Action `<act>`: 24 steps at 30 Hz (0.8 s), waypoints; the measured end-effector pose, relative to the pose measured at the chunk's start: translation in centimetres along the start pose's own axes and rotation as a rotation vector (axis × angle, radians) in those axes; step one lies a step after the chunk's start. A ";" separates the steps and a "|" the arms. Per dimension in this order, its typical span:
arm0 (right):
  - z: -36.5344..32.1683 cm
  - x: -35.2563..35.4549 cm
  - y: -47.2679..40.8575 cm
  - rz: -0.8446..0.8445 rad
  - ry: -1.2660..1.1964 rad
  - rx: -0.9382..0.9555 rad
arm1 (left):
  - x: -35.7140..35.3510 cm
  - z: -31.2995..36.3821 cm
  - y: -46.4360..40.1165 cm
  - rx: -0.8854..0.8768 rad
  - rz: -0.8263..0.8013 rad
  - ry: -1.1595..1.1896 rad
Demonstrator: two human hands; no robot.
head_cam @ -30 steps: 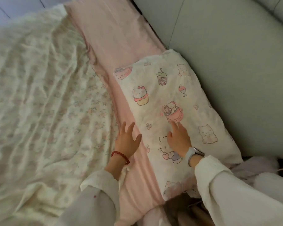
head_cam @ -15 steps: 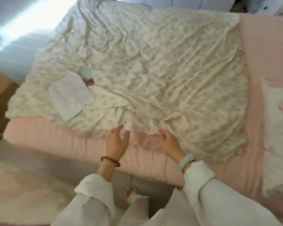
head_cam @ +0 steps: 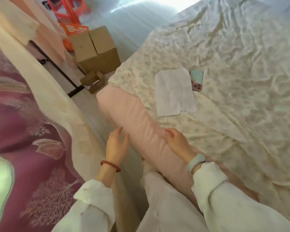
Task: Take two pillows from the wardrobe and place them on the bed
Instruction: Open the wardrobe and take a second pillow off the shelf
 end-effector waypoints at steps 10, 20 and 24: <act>-13.4 -3.9 -19.5 0.112 -0.072 -0.049 | 0.3 7.1 -25.6 -0.102 -0.069 -0.041; -24.6 -9.3 -32.3 0.180 -0.104 -0.106 | 1.6 8.3 -44.3 -0.184 -0.185 -0.077; -29.4 -13.0 -37.5 0.283 -0.120 -0.157 | 2.7 9.0 -54.8 -0.282 -0.244 -0.072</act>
Point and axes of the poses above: each hand's wrist, its own y-axis away from the middle knuckle, its own x-axis out of the back of the hand, z = x × y, the point moved 10 cm from there along -y, towards the middle knuckle, and after that the axes turned 11 degrees about z, right-handed, at the moved point
